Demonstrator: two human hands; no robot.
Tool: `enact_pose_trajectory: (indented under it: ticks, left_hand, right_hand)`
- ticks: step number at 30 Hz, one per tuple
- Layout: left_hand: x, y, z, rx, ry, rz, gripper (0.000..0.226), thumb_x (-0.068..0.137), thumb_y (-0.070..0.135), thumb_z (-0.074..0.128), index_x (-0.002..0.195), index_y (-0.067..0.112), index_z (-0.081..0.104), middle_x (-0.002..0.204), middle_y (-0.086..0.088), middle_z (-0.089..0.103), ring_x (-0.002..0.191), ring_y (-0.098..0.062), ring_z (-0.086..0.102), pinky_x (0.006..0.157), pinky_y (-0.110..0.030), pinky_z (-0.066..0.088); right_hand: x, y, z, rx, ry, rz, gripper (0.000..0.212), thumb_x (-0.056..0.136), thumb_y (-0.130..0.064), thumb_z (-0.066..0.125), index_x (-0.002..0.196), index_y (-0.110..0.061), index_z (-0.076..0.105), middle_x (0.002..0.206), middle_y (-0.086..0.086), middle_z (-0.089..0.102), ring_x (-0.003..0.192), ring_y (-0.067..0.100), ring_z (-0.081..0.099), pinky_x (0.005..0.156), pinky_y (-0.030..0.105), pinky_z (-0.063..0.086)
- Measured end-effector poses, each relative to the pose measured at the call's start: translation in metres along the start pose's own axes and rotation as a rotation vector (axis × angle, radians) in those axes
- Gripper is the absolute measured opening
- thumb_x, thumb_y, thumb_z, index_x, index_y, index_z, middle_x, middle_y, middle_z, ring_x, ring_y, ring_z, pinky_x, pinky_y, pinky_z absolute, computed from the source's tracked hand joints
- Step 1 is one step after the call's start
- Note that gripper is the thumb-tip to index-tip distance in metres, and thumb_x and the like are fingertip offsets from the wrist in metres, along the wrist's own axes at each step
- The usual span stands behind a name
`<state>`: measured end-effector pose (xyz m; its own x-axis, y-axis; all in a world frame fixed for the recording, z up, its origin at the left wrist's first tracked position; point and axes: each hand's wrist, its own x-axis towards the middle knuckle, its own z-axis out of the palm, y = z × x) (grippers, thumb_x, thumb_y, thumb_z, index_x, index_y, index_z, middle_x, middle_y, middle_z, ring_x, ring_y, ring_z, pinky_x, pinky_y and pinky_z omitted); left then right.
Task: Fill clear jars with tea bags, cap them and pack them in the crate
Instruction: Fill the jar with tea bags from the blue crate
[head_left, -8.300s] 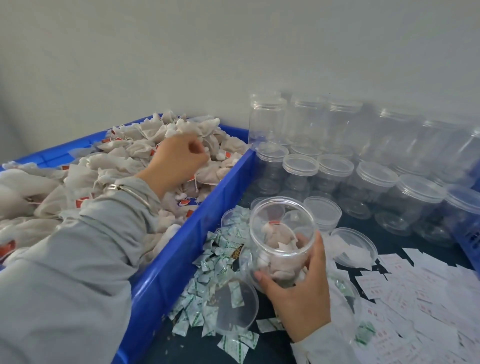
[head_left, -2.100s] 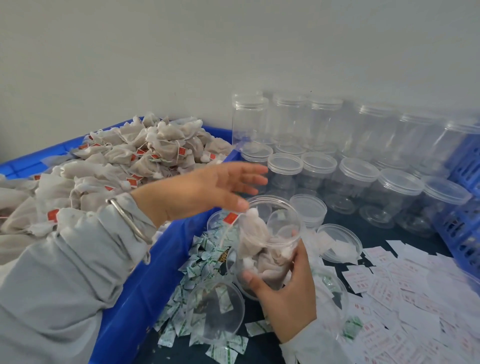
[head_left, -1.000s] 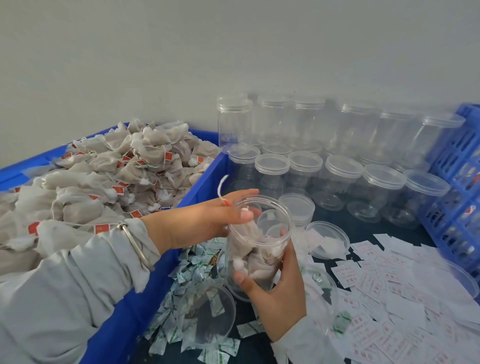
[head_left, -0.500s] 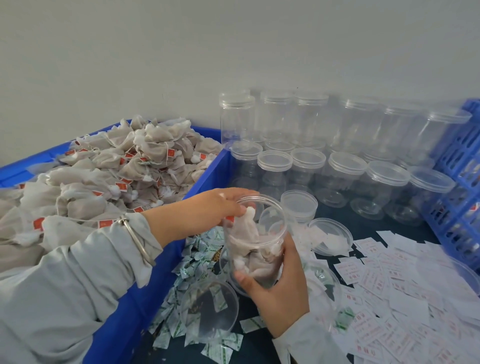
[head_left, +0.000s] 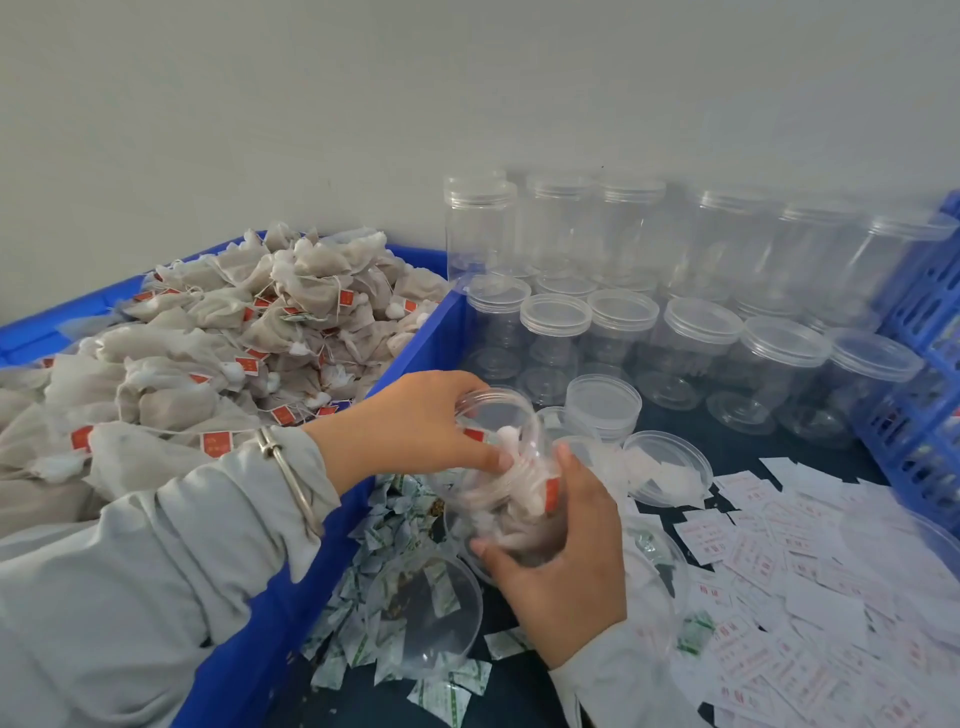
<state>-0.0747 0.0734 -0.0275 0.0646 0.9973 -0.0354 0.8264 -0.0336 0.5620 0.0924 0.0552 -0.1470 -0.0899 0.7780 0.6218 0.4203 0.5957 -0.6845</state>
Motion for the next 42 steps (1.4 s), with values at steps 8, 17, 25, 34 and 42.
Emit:
enact_pose_trajectory:
  ticks: [8, 17, 25, 34, 42]
  left_hand:
    - [0.009, -0.003, 0.001, -0.122, -0.024, -0.132, 0.023, 0.095, 0.031, 0.049, 0.117, 0.027, 0.057, 0.099, 0.008, 0.063, 0.091, -0.010, 0.062, 0.080, -0.030, 0.053]
    - [0.008, -0.008, 0.026, 0.898, -0.718, -0.160, 0.029, 0.096, 0.010, 0.044, 0.121, 0.003, 0.059, 0.114, -0.010, 0.060, 0.086, -0.021, 0.047, 0.077, -0.029, 0.040]
    - [0.011, -0.011, 0.020, 0.730, -0.515, -0.131, 0.029, 0.095, 0.007, 0.042, 0.115, 0.003, 0.062, 0.105, -0.011, 0.064, 0.081, -0.021, 0.053, 0.065, -0.025, 0.044]
    - [0.012, -0.004, 0.000, -0.082, 0.276, -0.100, 0.019, 0.083, 0.027, 0.060, 0.065, 0.022, 0.059, 0.060, 0.009, 0.060, 0.045, 0.002, 0.051, 0.045, -0.012, 0.040]
    - [-0.003, 0.014, -0.009, -0.699, 0.184, 0.118, 0.022, 0.088, 0.010, 0.060, 0.067, 0.017, 0.060, 0.071, 0.000, 0.063, 0.071, -0.010, 0.057, 0.071, -0.024, 0.050]
  right_hand:
    - [0.003, 0.008, -0.007, 0.208, 0.137, 0.306, 0.100, 0.052, -0.042, 0.082, 0.139, -0.027, 0.036, 0.134, -0.004, 0.045, 0.127, 0.014, 0.043, 0.107, 0.041, 0.039]
    - [0.001, 0.005, -0.005, 0.268, 0.048, 0.302, 0.101, 0.056, -0.052, 0.078, 0.142, -0.026, 0.033, 0.136, -0.002, 0.047, 0.128, 0.017, 0.045, 0.103, 0.047, 0.042]
    - [-0.002, 0.008, -0.003, 0.206, 0.020, 0.242, 0.098, 0.054, -0.054, 0.076, 0.139, -0.042, 0.028, 0.129, -0.026, 0.037, 0.127, -0.002, 0.036, 0.105, 0.020, 0.031]
    - [0.000, 0.008, -0.004, 0.201, 0.004, 0.232, 0.097, 0.055, -0.042, 0.078, 0.134, -0.048, 0.021, 0.126, -0.036, 0.030, 0.119, -0.018, 0.029, 0.096, 0.001, 0.024]
    - [0.000, 0.005, -0.004, 0.186, -0.013, 0.258, 0.097, 0.055, -0.043, 0.078, 0.132, -0.054, 0.020, 0.127, -0.025, 0.037, 0.121, -0.015, 0.031, 0.101, 0.013, 0.026]
